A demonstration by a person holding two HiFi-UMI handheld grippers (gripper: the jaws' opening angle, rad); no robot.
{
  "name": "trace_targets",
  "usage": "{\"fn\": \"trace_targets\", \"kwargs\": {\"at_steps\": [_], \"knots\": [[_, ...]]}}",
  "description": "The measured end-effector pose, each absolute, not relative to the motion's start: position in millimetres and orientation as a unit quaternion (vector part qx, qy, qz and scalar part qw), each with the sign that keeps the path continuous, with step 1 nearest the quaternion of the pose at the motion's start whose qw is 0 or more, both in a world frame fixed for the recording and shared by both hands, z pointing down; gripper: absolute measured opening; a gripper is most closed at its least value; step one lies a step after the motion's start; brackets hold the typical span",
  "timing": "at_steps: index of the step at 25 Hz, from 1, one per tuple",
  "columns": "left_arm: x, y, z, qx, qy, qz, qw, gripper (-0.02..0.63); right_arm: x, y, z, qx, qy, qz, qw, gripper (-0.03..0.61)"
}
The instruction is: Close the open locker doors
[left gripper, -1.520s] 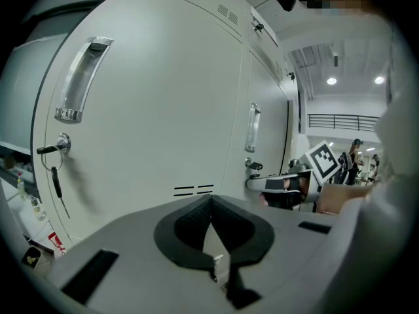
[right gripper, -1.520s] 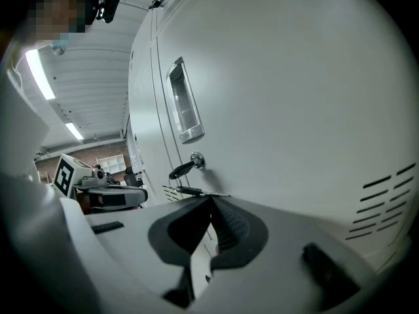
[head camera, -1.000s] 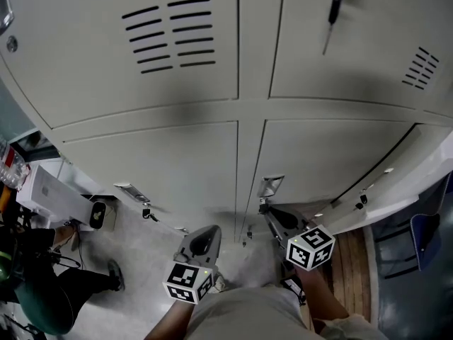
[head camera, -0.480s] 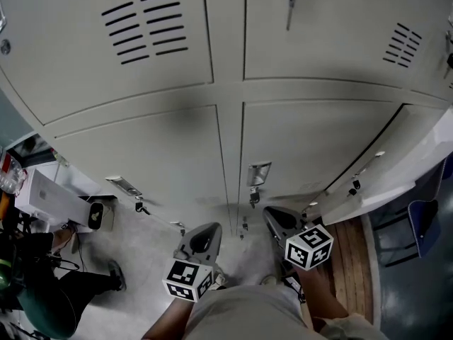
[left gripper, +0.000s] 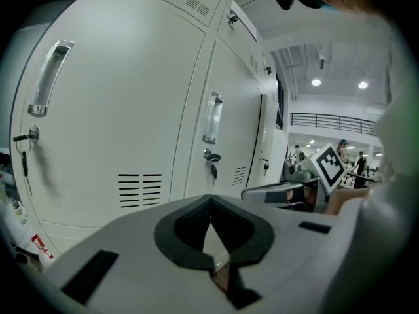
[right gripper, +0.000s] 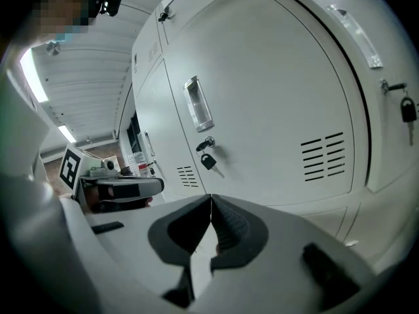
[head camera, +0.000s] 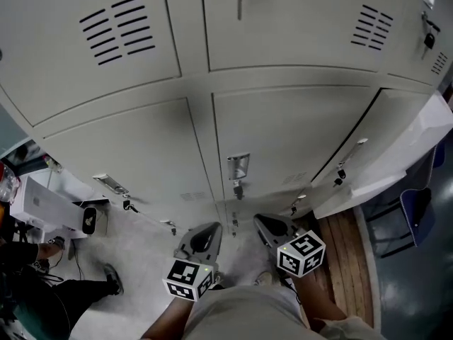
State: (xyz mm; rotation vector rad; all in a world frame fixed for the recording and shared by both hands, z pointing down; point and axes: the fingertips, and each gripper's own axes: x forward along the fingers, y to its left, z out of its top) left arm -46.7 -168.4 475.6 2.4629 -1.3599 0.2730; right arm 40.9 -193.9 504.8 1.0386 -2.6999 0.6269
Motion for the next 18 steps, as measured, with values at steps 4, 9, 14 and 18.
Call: {"fn": "trace_targets", "kwargs": {"at_steps": [4,9,14,18], "knots": [[-30.6,-166.1,475.4,0.867,-0.465,0.093,0.156,0.015,43.8,-181.7,501.9,0.344,-0.912,0.205,0.090,0.028],[-13.9,-164.5,474.2,0.873,-0.454,0.093,0.154,0.015,53.2,-171.9,502.0,0.346,-0.911,0.206,0.089,0.028],[-6.5,-163.3,472.6,0.874,-0.452,0.092,0.152,0.016,59.4,-169.0,500.5,0.348,-0.911,0.205,0.087,0.028],[-5.6,-162.3,471.9,0.874,-0.453,0.092,0.150,0.015,59.2,-167.6,497.8,0.344,-0.915,0.192,0.090,0.028]]}}
